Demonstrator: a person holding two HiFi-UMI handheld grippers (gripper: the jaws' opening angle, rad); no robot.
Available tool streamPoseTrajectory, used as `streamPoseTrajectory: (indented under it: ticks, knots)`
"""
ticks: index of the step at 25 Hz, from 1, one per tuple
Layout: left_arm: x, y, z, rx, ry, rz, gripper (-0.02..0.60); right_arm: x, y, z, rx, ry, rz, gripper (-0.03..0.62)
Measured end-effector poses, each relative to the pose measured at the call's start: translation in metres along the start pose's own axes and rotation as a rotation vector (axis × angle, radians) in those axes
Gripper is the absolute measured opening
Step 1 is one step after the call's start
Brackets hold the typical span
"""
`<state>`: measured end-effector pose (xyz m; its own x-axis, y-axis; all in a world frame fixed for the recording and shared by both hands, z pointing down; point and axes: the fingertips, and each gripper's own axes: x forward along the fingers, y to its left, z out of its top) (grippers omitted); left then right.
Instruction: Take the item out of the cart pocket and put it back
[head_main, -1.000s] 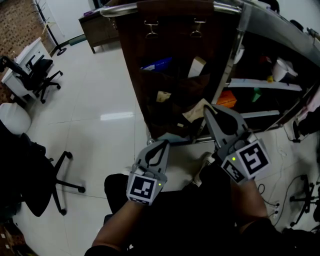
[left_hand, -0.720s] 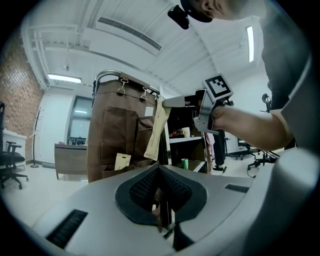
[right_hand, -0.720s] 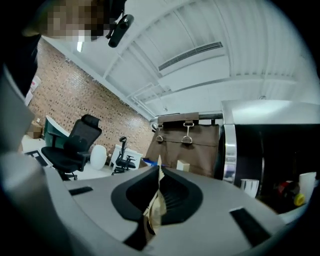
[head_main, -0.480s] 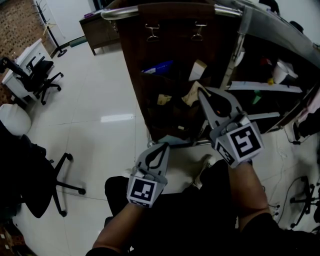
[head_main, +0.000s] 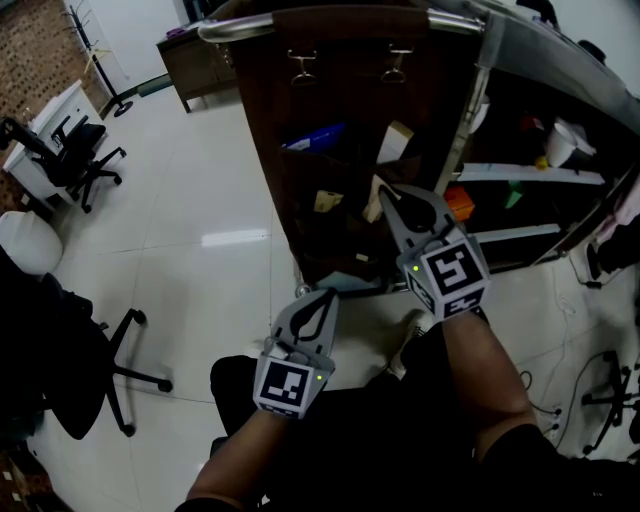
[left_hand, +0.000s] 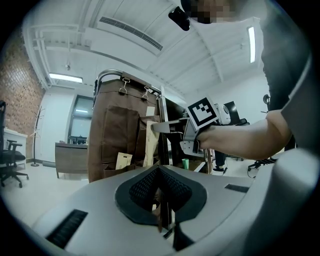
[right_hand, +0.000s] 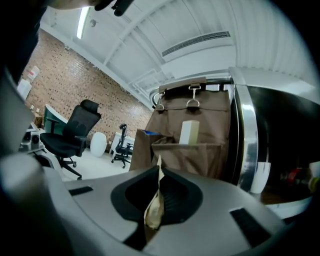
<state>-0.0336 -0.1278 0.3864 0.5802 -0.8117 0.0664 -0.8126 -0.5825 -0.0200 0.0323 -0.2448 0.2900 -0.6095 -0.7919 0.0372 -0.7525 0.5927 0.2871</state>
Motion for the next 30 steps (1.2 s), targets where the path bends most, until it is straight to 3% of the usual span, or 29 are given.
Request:
streamPoseTrajectory:
  ticks: [16,30]
  knots:
    - [0.0,0.0,0.0,0.002,0.002,-0.002,0.0,0.049,0.003,-0.103,0.085,0.214,0.017,0.018]
    - [0.0,0.001,0.0,-0.002,0.001,-0.002,0.0,0.051,0.011,-0.121,0.1,0.247,0.042,0.037]
